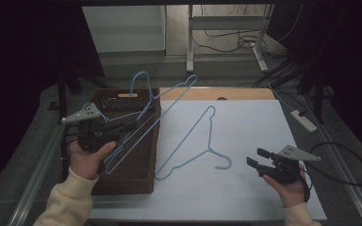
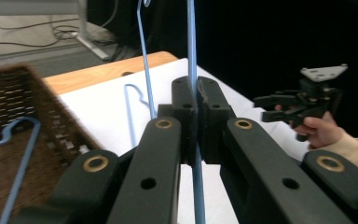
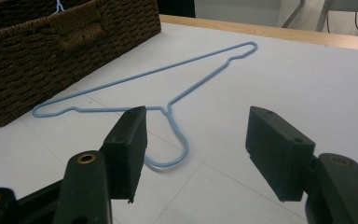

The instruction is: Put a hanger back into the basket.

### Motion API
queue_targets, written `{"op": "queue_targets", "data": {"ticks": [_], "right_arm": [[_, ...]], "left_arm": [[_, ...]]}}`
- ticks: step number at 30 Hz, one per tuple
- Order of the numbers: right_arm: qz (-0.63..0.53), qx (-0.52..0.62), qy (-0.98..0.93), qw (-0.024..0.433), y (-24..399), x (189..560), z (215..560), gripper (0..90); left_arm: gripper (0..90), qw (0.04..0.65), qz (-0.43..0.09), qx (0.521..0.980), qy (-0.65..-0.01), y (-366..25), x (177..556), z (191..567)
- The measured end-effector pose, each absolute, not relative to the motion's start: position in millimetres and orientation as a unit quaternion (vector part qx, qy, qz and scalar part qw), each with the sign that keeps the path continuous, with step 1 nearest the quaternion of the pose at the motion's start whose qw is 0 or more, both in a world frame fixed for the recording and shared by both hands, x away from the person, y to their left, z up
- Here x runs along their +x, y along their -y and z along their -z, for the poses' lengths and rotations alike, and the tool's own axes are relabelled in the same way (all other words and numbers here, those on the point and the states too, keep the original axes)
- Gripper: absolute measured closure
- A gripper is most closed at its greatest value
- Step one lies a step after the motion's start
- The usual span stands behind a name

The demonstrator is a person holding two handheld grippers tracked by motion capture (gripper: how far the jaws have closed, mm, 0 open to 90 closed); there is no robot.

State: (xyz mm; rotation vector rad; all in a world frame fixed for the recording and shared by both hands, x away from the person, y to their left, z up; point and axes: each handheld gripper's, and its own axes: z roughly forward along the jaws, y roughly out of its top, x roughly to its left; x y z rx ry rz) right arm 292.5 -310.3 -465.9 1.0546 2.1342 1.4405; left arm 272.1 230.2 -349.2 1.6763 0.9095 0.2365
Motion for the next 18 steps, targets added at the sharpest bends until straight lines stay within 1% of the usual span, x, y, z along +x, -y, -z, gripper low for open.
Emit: {"op": "queue_targets", "data": {"ticks": [4,9,18], "right_arm": [[-0.508,0.375,-0.755,0.177,310.5,292.7,466.3,39.2],[-0.506,0.375,-0.756,0.178,309.5,293.0,466.9,39.2],[-0.503,0.375,-0.758,0.177,308.4,293.7,468.2,39.2]], "left_arm": [[87.0,0.571,-0.104,0.711,-0.396,-242.6,273.0,350.8],[86.9,0.559,-0.114,0.708,-0.417,-270.3,274.2,358.0],[87.0,0.542,-0.111,0.71,-0.436,-294.8,281.3,374.9]]}}
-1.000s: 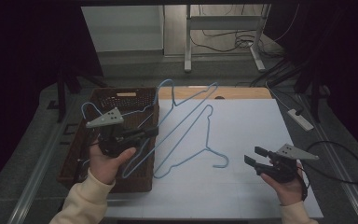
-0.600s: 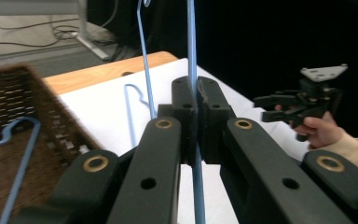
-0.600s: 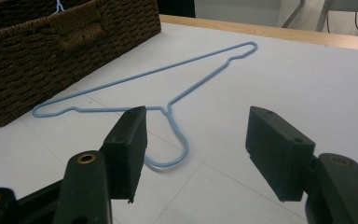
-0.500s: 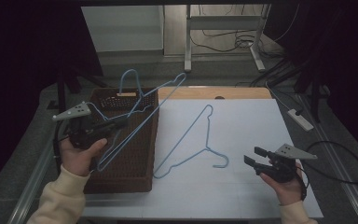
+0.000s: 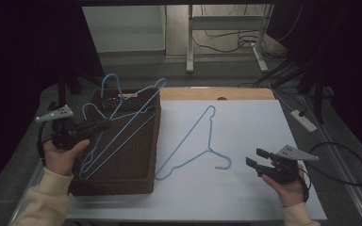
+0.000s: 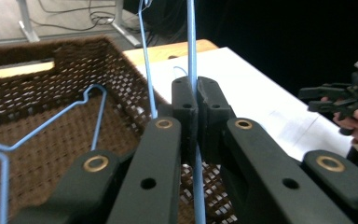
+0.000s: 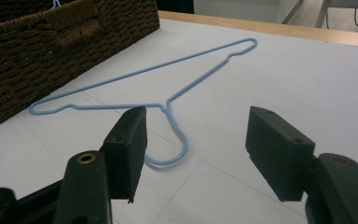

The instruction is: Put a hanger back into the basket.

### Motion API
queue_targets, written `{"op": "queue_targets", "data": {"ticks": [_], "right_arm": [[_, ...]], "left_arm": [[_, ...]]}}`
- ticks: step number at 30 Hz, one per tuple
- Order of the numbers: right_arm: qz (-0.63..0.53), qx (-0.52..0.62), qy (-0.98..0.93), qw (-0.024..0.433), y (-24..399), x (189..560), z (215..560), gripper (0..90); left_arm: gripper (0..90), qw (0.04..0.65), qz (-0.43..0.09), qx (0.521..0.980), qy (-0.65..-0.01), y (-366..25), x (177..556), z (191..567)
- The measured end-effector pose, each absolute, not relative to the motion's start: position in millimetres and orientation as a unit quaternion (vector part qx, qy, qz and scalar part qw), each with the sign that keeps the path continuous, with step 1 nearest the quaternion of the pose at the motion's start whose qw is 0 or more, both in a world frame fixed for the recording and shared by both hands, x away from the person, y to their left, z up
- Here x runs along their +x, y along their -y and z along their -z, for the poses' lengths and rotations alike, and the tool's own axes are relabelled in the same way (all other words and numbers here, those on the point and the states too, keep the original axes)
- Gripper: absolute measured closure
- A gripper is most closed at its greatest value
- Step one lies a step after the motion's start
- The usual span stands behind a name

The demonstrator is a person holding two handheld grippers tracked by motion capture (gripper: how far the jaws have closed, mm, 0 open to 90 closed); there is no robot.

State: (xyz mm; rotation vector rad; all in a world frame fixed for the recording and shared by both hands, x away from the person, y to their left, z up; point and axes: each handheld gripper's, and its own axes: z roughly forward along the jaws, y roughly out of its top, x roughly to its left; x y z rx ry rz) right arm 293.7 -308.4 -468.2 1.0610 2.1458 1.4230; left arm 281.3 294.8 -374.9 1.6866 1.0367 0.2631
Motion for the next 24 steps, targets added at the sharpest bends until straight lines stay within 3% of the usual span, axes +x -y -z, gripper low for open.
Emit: {"op": "queue_targets", "data": {"ticks": [24], "right_arm": [[-0.5,0.377,-0.759,0.179,308.2,294.2,469.1,39.2]], "left_arm": [[86.9,0.489,-0.073,0.737,-0.46,-307.8,296.7,407.9]]}}
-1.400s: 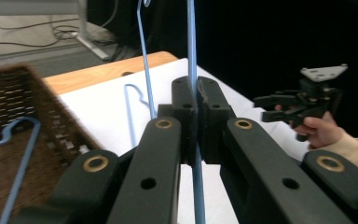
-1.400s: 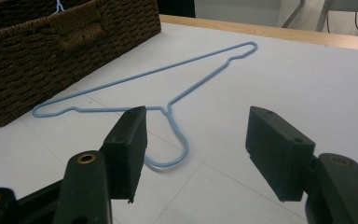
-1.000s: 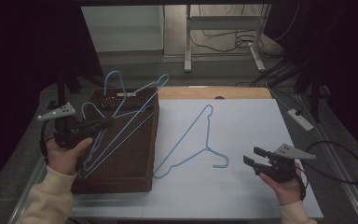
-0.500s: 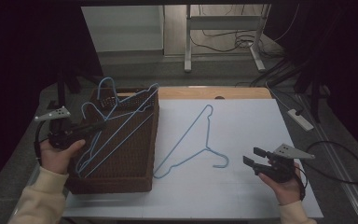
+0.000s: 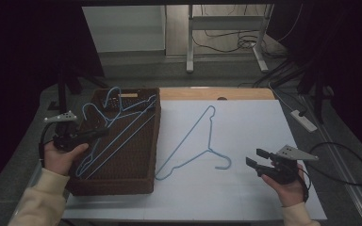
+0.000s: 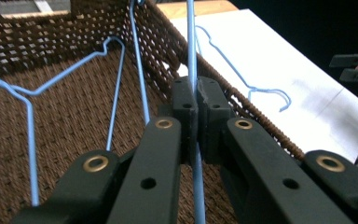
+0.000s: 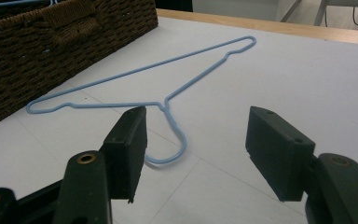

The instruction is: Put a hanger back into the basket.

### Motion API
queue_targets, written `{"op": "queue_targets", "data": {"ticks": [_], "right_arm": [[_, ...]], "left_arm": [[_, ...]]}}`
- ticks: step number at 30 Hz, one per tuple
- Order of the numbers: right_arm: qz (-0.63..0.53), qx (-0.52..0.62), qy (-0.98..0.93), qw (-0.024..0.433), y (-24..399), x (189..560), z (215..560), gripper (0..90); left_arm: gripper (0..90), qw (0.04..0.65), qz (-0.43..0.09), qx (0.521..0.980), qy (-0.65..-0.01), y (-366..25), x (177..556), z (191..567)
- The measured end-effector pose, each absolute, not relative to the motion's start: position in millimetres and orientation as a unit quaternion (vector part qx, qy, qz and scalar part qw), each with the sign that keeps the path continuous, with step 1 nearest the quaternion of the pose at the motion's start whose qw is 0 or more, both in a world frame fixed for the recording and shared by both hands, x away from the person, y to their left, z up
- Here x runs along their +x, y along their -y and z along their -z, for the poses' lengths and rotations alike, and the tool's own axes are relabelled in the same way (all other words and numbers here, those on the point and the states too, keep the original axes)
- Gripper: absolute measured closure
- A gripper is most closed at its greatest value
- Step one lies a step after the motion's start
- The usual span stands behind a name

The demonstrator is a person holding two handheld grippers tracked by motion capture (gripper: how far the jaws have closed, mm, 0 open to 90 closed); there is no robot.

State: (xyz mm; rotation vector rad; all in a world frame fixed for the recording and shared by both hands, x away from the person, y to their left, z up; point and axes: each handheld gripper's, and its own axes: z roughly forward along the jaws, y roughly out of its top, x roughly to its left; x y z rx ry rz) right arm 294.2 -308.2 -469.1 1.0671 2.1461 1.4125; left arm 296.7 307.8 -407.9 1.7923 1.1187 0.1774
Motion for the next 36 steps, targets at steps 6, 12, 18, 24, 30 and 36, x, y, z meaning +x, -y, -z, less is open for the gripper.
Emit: {"op": "queue_targets", "data": {"ticks": [6,12,18,24,30,36], "right_arm": [[-0.5,0.378,-0.759,0.179,308.3,294.3,469.1,39.1],[-0.498,0.379,-0.759,0.179,307.9,294.6,469.6,39.1],[-0.498,0.38,-0.759,0.177,308.5,294.9,470.0,39.1],[-0.497,0.379,-0.76,0.178,307.8,295.1,470.2,39.1],[-0.497,0.381,-0.76,0.177,308.5,295.3,470.2,39.1],[-0.496,0.38,-0.76,0.177,308.3,295.4,470.5,39.1]], "left_arm": [[86.9,0.465,-0.061,0.75,-0.467,-304.2,303.5,421.9],[86.9,0.44,-0.06,0.754,-0.485,-304.4,314.1,436.8],[86.8,0.391,-0.097,0.762,-0.506,-302.8,318.7,441.6],[86.7,0.337,-0.126,0.772,-0.524,-299.8,323.8,445.0],[86.4,0.289,-0.139,0.775,-0.545,-298.3,331.6,453.6],[86.4,0.248,-0.144,0.782,-0.554,-299.8,338.6,461.1]]}}
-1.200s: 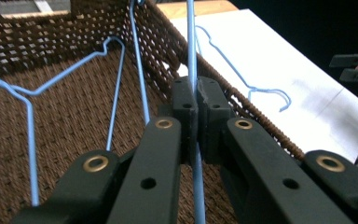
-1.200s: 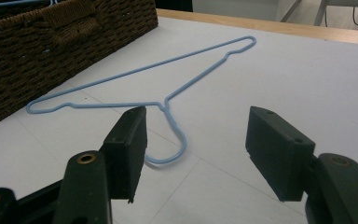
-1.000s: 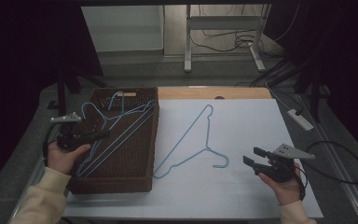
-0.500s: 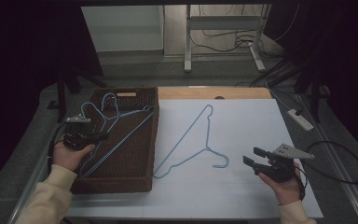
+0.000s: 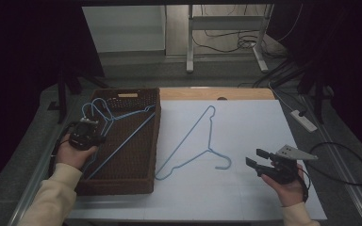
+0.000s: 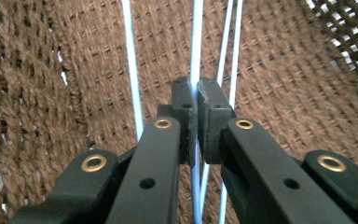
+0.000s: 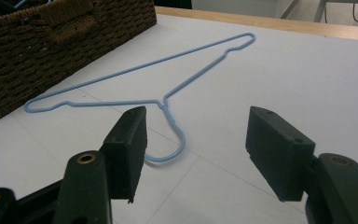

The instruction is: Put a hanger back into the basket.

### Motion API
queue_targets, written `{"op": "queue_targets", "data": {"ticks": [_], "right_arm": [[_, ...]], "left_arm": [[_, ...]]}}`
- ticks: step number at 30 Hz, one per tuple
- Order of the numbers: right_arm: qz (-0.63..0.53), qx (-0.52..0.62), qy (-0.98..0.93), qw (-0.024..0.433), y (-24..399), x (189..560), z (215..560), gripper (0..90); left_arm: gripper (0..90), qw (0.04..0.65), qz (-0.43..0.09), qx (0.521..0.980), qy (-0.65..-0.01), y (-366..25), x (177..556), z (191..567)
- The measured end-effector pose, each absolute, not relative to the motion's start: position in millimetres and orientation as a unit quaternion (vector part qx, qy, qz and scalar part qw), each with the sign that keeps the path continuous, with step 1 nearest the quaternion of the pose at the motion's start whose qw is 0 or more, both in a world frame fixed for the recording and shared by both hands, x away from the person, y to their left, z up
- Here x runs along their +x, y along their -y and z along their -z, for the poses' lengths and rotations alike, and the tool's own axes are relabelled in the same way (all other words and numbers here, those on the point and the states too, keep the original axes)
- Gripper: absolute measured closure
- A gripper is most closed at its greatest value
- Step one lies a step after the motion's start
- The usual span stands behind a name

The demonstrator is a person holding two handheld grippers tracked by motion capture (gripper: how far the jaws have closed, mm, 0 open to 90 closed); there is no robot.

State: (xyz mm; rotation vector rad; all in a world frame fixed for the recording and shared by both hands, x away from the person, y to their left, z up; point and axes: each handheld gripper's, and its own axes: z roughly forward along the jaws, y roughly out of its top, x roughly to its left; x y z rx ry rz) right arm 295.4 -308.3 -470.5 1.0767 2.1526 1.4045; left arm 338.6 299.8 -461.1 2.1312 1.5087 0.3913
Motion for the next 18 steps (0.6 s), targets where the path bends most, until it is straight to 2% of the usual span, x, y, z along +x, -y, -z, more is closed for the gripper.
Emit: {"op": "queue_targets", "data": {"ticks": [3,7,8,9,10,13,18], "right_arm": [[-0.495,0.38,-0.761,0.176,308.1,295.5,470.8,39.1],[-0.496,0.38,-0.761,0.176,308.1,295.3,470.8,39.1],[-0.496,0.38,-0.761,0.176,308.1,295.3,470.8,39.1],[-0.495,0.38,-0.761,0.176,308.3,295.4,470.7,39.2],[-0.497,0.38,-0.76,0.176,308.8,295.4,470.6,39.1],[-0.496,0.381,-0.76,0.176,309.0,295.4,470.7,39.1],[-0.496,0.379,-0.761,0.177,308.1,295.2,470.4,39.1]], "left_arm": [[84.7,0.247,-0.142,0.781,-0.555,-300.1,339.7,461.9],[61.0,0.249,-0.183,0.773,-0.553,-297.1,337.8,457.9],[56.9,0.249,-0.183,0.773,-0.553,-297.1,337.8,457.9],[56.9,0.253,-0.191,0.773,-0.549,-296.2,335.9,454.1],[47.0,0.267,-0.197,0.776,-0.536,-294.4,331.2,447.5],[40.3,0.287,-0.2,0.776,-0.524,-292.2,324.5,439.5],[34.7,0.34,-0.202,0.776,-0.491,-284.2,303.6,419.1]]}}
